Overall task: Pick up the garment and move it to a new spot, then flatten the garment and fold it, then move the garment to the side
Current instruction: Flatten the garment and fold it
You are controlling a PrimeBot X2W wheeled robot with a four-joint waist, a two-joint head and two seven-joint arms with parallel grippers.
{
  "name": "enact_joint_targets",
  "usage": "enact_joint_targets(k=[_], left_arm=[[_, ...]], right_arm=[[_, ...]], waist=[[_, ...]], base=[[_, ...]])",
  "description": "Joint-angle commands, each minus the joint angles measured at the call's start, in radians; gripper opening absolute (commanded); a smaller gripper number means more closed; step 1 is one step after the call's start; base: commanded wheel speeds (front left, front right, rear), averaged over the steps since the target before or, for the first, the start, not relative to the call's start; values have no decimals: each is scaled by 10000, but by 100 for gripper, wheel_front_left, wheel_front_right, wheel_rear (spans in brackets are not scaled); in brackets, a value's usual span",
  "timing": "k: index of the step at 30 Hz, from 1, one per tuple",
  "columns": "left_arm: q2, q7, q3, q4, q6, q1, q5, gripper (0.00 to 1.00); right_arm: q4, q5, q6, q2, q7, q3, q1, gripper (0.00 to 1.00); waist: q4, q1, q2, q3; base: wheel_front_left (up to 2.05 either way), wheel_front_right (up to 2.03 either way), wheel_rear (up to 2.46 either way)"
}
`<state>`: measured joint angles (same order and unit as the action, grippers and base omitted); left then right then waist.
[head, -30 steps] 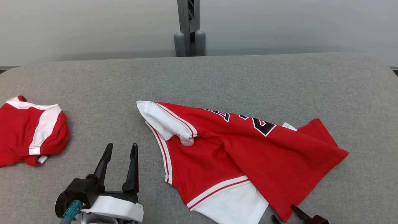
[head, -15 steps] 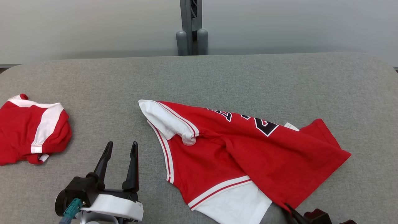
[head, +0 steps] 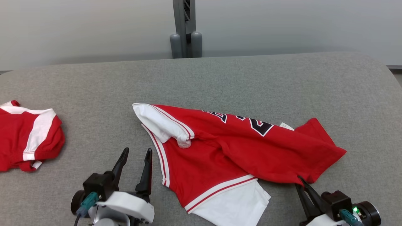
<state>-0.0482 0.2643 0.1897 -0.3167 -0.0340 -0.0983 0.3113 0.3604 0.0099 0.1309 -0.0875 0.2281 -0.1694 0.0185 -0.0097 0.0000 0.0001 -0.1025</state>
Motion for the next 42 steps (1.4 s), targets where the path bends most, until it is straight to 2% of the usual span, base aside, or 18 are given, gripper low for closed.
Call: enact_joint_targets(k=[1,4,5,11,17,23,28,29,30,31,42], left_arm=[[-46,10,53,-279,-28,-376,111,100],[-43,-217,233,-1149,-24,-1093,112,100],[-43,-596,324,-1693,-72,-1552,202,100],[-67,-1307,437,-2738,-152,-2660,233,100],[-86,-2012,666,-3624,0,-3457,141,100],[-70,-2045,784,-4110,82,-3827,268,100],[-64,-2040,880,-4416,-41,-4043,409,100],[-63,-2042,903,-4461,-98,-4077,455,74],[-59,-2081,930,-4509,-171,-4094,524,29],[-55,-2108,972,-4553,-233,-4099,574,0],[-52,-1578,1121,-4557,-431,-3949,1039,0]], right_arm=[[-115,31,-3,5,-52,-7,137,0],[-289,52,-3,50,-113,-86,250,0],[-381,89,-3,78,-139,-108,314,0],[-452,89,-3,147,-143,-181,451,0],[-422,68,-3,184,-74,-138,581,0],[-341,9,-3,186,-22,-104,635,0],[-292,-8,-3,187,12,-47,678,0],[-278,-14,-3,189,14,-43,686,0],[-270,-10,-3,190,17,-37,692,0],[-262,-18,-3,193,18,-30,691,0],[-208,8,-3,160,15,66,680,0]], waist=[[-77,0,-1,-96],[-211,0,-1,-309],[-293,0,-1,-469],[-514,0,-1,-868],[-674,0,-1,-1203],[-712,0,-1,-1339],[-675,0,-1,-1375],[-662,0,-1,-1380],[-648,0,-1,-1386],[-630,0,-1,-1387],[-337,0,-1,-1127]], base=[[0,0,0],[0,0,0],[0,0,0],[0,0,0],[0,0,0],[0,0,0],[0,0,0],[0,0,0],[0,0,0],[0,0,0],[0,0,0]])
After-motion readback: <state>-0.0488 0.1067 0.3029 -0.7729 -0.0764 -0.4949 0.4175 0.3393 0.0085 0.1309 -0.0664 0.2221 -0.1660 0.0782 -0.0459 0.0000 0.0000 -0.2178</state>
